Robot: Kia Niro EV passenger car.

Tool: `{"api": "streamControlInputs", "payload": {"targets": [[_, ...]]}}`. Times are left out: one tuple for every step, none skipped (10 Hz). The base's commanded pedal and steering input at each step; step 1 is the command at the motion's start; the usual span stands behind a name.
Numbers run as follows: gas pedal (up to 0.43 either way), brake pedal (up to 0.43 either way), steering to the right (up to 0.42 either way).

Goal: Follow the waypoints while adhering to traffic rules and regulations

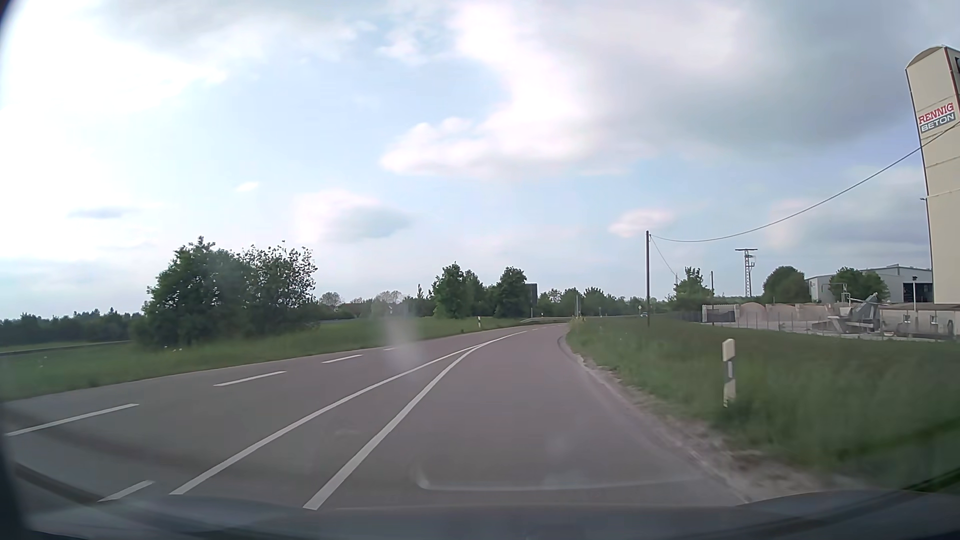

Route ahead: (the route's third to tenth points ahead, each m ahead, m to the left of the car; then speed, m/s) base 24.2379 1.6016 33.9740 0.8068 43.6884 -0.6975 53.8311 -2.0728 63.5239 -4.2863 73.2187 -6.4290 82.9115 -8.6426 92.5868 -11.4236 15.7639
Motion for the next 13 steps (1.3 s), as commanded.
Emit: {"api": "streamControlInputs", "payload": {"targets": [[0.02,0.0,0.008],[0.02,0.0,0.008],[0.02,0.0,0.009],[0.02,0.0,0.01],[0.02,0.0,0.01],[0.028,0.0,0.009],[0.047,0.0,0.01],[0.047,0.0,0.011],[0.047,0.0,0.011],[0.047,0.0,0.011],[0.047,0.0,0.012],[0.047,0.0,0.014],[0.047,0.0,0.016]]}}
